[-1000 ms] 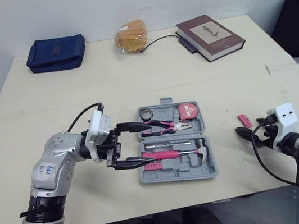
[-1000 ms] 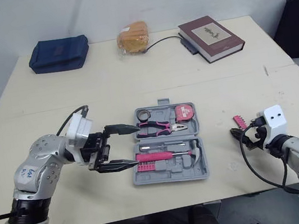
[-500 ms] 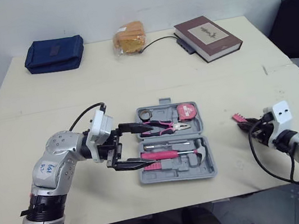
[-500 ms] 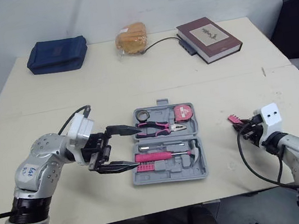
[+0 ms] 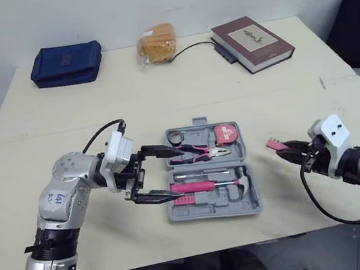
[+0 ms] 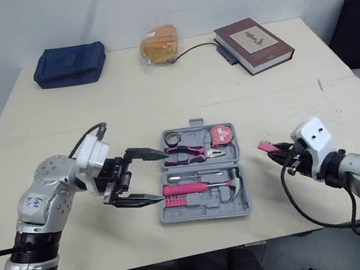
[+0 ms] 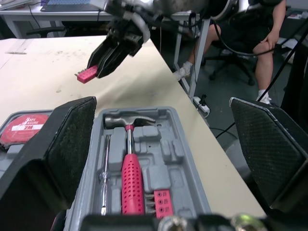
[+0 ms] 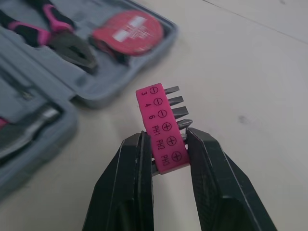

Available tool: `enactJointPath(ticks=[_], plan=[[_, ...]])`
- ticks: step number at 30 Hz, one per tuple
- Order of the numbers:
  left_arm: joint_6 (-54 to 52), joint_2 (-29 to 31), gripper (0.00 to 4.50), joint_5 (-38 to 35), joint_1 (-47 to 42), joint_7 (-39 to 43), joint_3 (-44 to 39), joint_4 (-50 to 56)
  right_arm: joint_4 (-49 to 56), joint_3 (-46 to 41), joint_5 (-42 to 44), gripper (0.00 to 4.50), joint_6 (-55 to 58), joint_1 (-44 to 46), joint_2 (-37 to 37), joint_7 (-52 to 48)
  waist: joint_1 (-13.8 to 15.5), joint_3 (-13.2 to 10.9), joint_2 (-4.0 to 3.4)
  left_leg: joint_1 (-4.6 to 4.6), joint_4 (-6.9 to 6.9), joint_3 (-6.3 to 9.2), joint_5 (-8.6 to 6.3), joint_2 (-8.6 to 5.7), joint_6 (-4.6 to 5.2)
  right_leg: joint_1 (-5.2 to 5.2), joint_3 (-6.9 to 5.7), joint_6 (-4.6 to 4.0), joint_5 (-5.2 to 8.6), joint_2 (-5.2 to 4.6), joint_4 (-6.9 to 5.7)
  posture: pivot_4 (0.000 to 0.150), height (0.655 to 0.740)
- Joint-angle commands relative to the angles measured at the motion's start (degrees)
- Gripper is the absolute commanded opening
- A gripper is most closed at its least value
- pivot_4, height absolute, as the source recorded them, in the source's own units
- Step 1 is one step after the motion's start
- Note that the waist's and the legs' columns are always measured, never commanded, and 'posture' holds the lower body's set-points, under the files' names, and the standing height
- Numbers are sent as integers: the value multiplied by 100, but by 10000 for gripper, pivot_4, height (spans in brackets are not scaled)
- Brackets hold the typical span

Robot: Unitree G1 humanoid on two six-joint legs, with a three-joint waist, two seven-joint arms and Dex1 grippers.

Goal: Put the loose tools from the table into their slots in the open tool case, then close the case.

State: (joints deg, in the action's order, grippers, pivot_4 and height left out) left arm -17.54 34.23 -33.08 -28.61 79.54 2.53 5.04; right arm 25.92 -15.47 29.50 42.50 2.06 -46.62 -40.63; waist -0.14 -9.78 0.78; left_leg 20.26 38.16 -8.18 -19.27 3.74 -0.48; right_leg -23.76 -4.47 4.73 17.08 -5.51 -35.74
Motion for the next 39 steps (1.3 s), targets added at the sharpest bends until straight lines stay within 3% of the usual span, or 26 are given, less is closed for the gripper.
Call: enactJointPath(ticks=[1,9,11,15,39], plan=[[427,167,45000,106,93,287,-108,-115,1261,236,872,6998,1273,401,-12,418,-15,-1,-1,2,0,0,-1,2,2,-3,0,0,0,-1,1,1500,7400],[1000,486,45000,318,437,765,-87,-379,2466,1193,2199,6995,3118,1389,82,1037,14,-3,1,49,6,-3,-8,5,15,-53,-1,-3,2,-16,-4,1500,7400],[1016,505,45000,343,412,750,-69,-425,2432,1450,2106,6994,3299,1552,85,1238,12,-3,1,98,31,2,-8,1,21,-88,-4,4,-4,-20,-12,1500,7400],[993,535,45000,384,418,694,-55,-429,2346,2271,1457,6993,3281,1680,-403,1373,-2,-4,0,106,71,-7,-25,-1,43,-88,-17,11,-8,-20,-15,1500,7400],[807,510,45000,419,661,295,-25,-115,1592,3672,337,6986,2488,2701,-667,406,-14,-4,2,110,93,-21,-40,-2,60,-89,-11,24,-15,-20,-14,1500,7400]])
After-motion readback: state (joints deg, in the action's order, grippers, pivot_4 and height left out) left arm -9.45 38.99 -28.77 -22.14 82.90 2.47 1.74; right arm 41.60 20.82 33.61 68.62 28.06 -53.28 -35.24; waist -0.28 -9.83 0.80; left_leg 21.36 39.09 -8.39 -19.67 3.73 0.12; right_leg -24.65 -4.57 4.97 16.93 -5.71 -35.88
